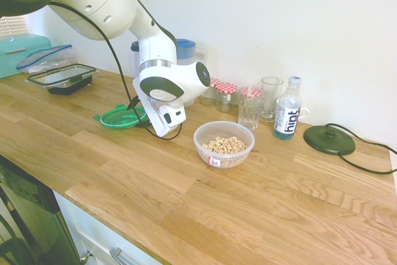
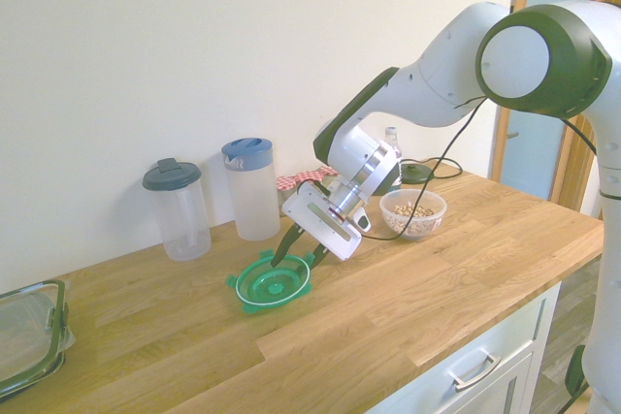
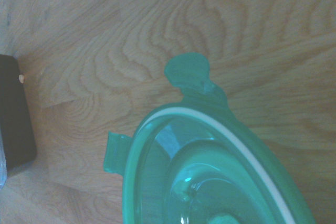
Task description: Cover the lid of food container
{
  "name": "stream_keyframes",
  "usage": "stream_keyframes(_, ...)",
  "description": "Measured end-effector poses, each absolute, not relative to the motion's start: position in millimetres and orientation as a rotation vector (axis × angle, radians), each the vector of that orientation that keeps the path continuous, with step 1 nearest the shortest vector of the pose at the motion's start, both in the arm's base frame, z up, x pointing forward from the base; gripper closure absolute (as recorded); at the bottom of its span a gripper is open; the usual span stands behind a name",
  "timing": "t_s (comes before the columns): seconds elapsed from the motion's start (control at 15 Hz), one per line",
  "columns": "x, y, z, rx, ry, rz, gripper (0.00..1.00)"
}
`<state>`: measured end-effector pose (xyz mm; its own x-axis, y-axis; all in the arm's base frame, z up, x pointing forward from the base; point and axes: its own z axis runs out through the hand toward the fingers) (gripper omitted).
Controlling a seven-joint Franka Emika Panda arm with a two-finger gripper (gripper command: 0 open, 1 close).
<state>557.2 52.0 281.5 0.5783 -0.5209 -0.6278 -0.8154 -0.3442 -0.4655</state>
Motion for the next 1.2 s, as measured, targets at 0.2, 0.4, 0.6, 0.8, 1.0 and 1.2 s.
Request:
stream_keyframes(0.2, 555, 51, 276, -2.023, 1.066, 0.483, 1.0)
stream_keyframes(0.4, 555, 51, 276, -2.024, 1.067, 0.481, 1.0)
stream_keyframes(0.6, 555, 51, 276, -2.024, 1.066, 0.481, 1.0)
stream_keyframes(0.8, 555, 51, 276, -2.024, 1.066, 0.48, 1.0)
stream_keyframes(1.0, 554, 50, 277, -2.036, 1.059, 0.479, 1.0)
stream_keyframes(1.2, 554, 48, 309, -2.176, 0.987, 0.431, 1.0)
